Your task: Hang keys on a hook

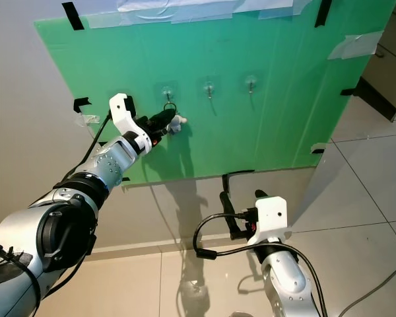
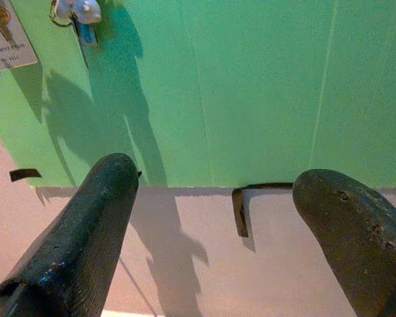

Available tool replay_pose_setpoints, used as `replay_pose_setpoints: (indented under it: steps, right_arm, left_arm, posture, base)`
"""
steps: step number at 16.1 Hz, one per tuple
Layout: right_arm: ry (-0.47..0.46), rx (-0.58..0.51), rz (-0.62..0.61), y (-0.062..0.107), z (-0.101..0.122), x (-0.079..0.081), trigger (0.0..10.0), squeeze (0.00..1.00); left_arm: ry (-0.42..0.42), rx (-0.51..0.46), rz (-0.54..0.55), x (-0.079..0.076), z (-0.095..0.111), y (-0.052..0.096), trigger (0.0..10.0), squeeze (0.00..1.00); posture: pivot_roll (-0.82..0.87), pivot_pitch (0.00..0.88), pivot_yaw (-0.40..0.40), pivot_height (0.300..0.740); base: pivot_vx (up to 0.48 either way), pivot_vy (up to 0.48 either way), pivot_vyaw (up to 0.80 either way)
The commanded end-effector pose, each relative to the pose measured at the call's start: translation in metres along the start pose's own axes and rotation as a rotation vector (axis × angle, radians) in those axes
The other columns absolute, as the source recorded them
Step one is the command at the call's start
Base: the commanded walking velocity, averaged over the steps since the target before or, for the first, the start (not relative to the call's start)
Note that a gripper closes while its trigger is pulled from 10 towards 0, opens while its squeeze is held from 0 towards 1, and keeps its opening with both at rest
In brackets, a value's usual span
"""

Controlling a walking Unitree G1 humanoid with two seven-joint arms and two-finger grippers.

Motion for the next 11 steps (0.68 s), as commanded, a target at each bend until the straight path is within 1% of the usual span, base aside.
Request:
replay_pose_setpoints:
  steps: [1,3,4,5,6,7,8,10,11]
  right_arm:
    - [-0.015,0.017,0.024,-0.003,-0.003,0.005,10.0,0.00]
    - [-0.013,0.017,0.026,-0.003,-0.003,0.005,10.0,0.00]
    - [-0.010,0.015,0.027,-0.003,-0.002,0.005,10.0,0.00]
    - [-0.008,0.013,0.025,-0.004,-0.001,0.003,10.0,0.00]
    - [-0.007,0.012,0.023,-0.005,-0.001,0.002,10.0,0.00]
    - [-0.007,0.011,0.023,-0.007,0.000,0.001,10.0,0.00]
    - [-0.005,0.014,0.033,-0.010,0.000,0.002,10.0,0.00]
    - [-0.003,0.019,0.057,-0.017,0.000,0.004,10.0,0.00]
    - [-0.001,0.018,0.068,-0.021,0.001,0.005,10.0,0.00]
  left_arm:
    - [-0.045,-0.020,0.013,0.006,0.010,0.001,10.0,1.00]
    - [-0.098,-0.027,0.014,0.006,0.015,0.001,10.0,1.00]
    - [-0.165,-0.023,0.010,0.007,0.018,0.002,10.0,1.00]
    - [-0.235,-0.005,-0.021,0.007,0.016,0.004,10.0,1.00]
    - [-0.288,0.015,-0.060,0.009,0.012,0.007,10.0,1.00]
    - [-0.331,0.033,-0.074,0.012,0.010,0.011,10.0,1.00]
    - [-0.364,0.047,-0.074,0.016,0.009,0.013,10.0,1.00]
    - [-0.383,0.034,-0.101,0.019,0.011,0.018,10.0,1.00]
    - [-0.422,0.033,-0.096,0.022,0.011,0.020,10.0,1.00]
  posture:
    - [-0.27,0.000,0.148,0.740]
    - [-0.27,0.000,0.151,0.740]
    - [-0.27,0.000,0.156,0.740]
    - [-0.27,0.000,0.156,0.740]
    - [-0.26,0.000,0.148,0.740]
    - [-0.25,0.000,0.139,0.740]
    - [-0.23,0.000,0.131,0.740]
    - [-0.20,0.000,0.112,0.740]
    - [-0.19,0.000,0.102,0.740]
  base:
    - [0.000,0.000,0.00]
    - [0.000,0.000,0.00]
    - [0.000,0.000,0.00]
    - [0.000,0.000,0.00]
    - [0.000,0.000,0.00]
    - [0.000,0.000,0.00]
    - [0.000,0.000,0.00]
    - [0.000,0.000,0.00]
    - [0.000,0.000,0.00]
Point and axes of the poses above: a point about 5 cm out from each wrist's last joint towards the gripper, its own y axis pointing back from the gripper into the wrist, its own z axis along the axis of the wrist's last joint, x = y × z, the point moved 3 cm from there along -y, pointing out of the wrist towards the gripper, and after that the axes turned 11 degrees about -y, right-handed, at the moved point
